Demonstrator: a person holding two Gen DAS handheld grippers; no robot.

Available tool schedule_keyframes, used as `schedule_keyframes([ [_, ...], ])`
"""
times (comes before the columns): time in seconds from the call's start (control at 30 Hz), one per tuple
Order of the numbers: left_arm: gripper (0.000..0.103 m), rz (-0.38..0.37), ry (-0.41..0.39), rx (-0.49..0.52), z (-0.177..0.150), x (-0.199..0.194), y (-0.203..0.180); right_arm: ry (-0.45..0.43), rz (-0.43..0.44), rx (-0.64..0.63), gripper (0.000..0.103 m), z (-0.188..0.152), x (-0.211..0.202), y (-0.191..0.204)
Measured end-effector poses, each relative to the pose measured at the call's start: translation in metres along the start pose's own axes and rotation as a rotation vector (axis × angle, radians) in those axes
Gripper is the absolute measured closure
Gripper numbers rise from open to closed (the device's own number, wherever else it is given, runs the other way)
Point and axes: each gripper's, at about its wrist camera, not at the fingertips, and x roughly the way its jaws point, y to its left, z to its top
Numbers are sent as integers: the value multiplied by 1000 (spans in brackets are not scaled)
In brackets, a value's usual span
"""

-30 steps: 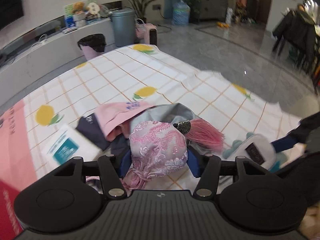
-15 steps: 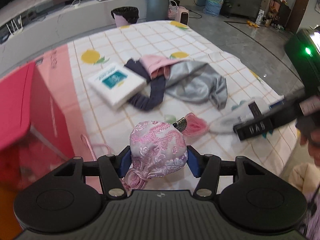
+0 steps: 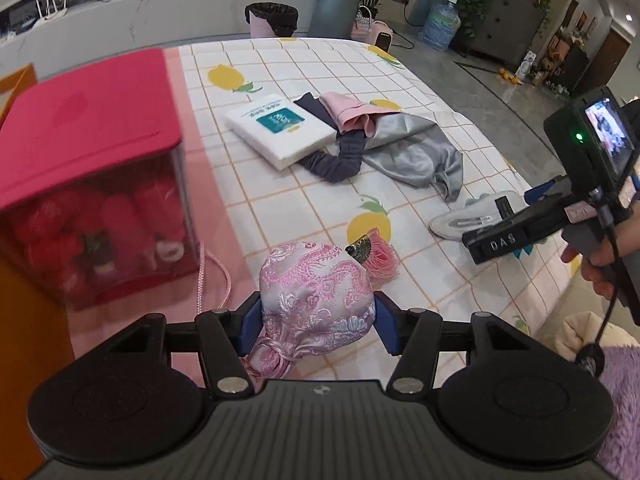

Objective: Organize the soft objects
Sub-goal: 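Lift the pink pouch and white pouch off the table with both tools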

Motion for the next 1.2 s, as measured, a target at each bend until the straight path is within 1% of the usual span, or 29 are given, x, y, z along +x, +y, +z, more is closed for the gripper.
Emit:
schedule_keyframes([
  [0.1, 37, -18, -9, -13, -2, -6, 6, 1, 10, 19, 4, 0, 0, -1],
  [0.17, 37, -28, -17, -29, 0, -9, 8, -14, 37, 26, 15, -1, -1, -1],
  [0.2, 37, -36, -23, -36, 1, -11, 10, -18, 52, 42, 17, 0, -2, -2],
  [0.27, 37, -48, -35, -41, 3, -15, 11, 2, 57, 100, 28, 2, -2, -4],
  [0.3, 37, -51, -40, -41, 3, -16, 11, 13, 56, 130, 32, 2, -3, -6],
  [0.37, 37, -51, -44, -47, 3, -18, 12, 24, 41, 150, 39, 2, -6, -5],
  [0.47, 37, -40, -29, -62, 3, -14, 16, 35, 48, 145, 43, 1, -8, -1],
  [0.57, 37, -32, -16, -79, 3, -9, 20, 13, 99, 158, 49, 1, -15, 1],
  [0.6, 37, -31, -14, -84, 3, -7, 21, 0, 131, 171, 50, 1, -19, 1],
  [0.7, 37, -27, -3, -102, 3, -2, 25, -36, 270, 197, 50, 4, -25, 3],
  [0.73, 37, -27, 2, -104, 3, -1, 25, -39, 285, 178, 49, 6, -25, 8],
  [0.83, 37, -32, 12, -101, 2, 2, 26, -45, 230, 100, 40, 11, -23, 24],
  [0.87, 37, -33, 14, -100, 2, 3, 26, -48, 225, 86, 34, 12, -22, 28],
  [0.97, 37, -32, 19, -96, 2, 5, 25, -43, 212, 50, 28, 14, -16, 33],
  [1.07, 37, -37, 21, -90, 1, 6, 23, -35, 211, 44, 29, 14, -12, 33],
  [1.1, 37, -39, 20, -86, 1, 6, 23, -32, 209, 46, 31, 15, -12, 32],
  [1.17, 37, -39, 19, -81, 1, 6, 21, -33, 205, 49, 37, 15, -11, 31],
  [1.2, 37, -39, 18, -81, 1, 6, 21, -34, 202, 48, 38, 14, -12, 31],
])
